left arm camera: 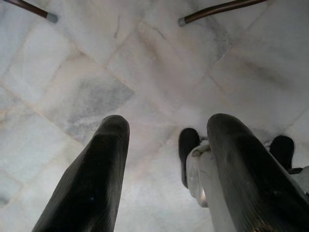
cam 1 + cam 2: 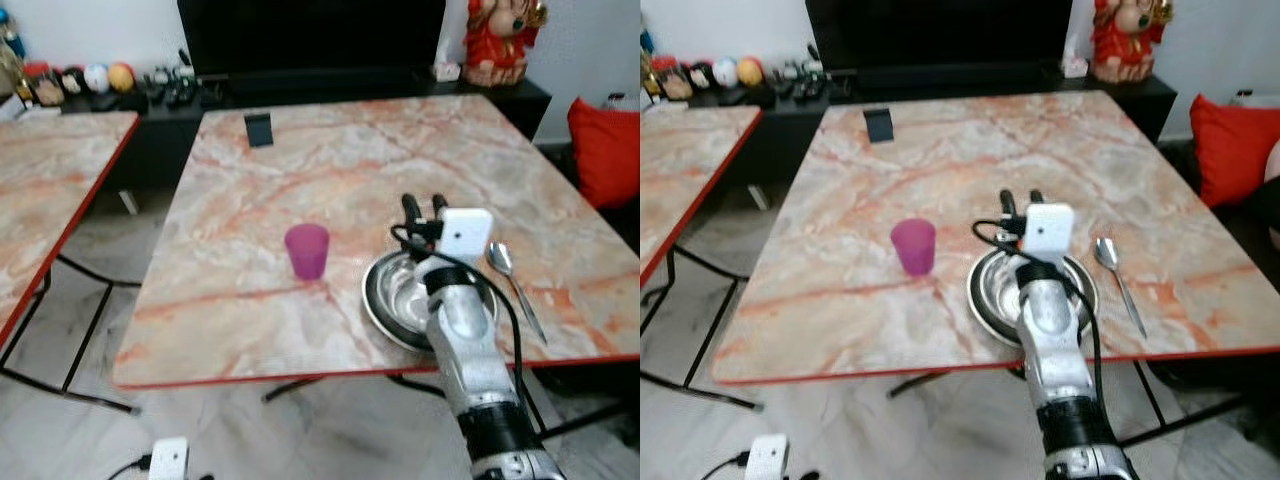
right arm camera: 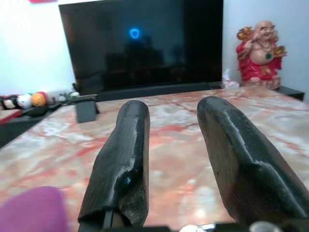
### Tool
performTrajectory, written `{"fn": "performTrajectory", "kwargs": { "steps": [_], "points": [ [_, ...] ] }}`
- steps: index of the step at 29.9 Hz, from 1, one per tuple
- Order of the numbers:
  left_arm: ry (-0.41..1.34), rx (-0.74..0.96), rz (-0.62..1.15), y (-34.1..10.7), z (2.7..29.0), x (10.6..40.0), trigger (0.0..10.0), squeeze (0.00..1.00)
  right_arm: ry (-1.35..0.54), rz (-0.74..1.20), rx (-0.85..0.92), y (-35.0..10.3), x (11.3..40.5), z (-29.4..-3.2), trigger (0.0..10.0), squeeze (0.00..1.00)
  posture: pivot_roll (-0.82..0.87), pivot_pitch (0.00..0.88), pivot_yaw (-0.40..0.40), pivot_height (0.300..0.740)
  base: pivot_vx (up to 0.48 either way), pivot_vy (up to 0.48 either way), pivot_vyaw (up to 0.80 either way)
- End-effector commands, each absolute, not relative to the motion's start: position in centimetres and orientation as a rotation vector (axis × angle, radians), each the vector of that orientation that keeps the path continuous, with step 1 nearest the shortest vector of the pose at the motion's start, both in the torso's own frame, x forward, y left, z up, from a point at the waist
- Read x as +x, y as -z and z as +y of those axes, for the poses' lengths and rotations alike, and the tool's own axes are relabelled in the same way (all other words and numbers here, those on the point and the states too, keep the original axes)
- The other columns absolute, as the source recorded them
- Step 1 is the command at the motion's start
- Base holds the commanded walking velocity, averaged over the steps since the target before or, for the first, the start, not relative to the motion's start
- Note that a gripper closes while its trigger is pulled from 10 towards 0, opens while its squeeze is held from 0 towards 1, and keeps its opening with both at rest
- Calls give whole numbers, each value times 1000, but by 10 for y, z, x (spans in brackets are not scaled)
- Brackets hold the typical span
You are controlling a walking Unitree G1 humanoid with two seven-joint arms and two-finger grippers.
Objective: Setting the table
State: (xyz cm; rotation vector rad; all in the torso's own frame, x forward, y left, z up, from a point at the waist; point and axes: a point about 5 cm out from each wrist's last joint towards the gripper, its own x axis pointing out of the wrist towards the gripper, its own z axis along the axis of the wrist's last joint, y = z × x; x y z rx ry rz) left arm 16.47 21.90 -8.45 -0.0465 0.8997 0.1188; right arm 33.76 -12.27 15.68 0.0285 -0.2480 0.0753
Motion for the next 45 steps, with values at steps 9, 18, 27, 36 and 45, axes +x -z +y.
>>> {"fn": "performTrajectory", "kwargs": {
  "steps": [9, 18, 27, 36, 45],
  "points": [
    [-122, -40, 915, 85, 223, 162, 10000, 0, -83, -257, 32, -162, 339, -119, 10000, 0, -75, 0, 55, 740, 0, 327, 0],
    [-118, -39, 913, 85, 223, 162, 10000, 0, -81, -255, 35, -161, 338, -118, 10000, 0, -76, 0, 56, 740, 0, 335, 0],
    [-120, -42, 912, 85, 223, 163, 10000, 0, -90, -257, 29, -162, 340, -115, 10000, 0, -72, 0, 52, 740, 0, 329, 0],
    [-121, -40, 912, 85, 224, 162, 10000, 0, -96, -256, 34, -162, 340, -113, 10000, 0, -72, 0, 57, 740, 0, 327, 0],
    [-116, -33, 912, 85, 224, 162, 10000, 0, -100, -257, 36, -162, 340, -111, 10000, 0, -74, 0, 63, 740, 0, 329, 0]
  ]
}}
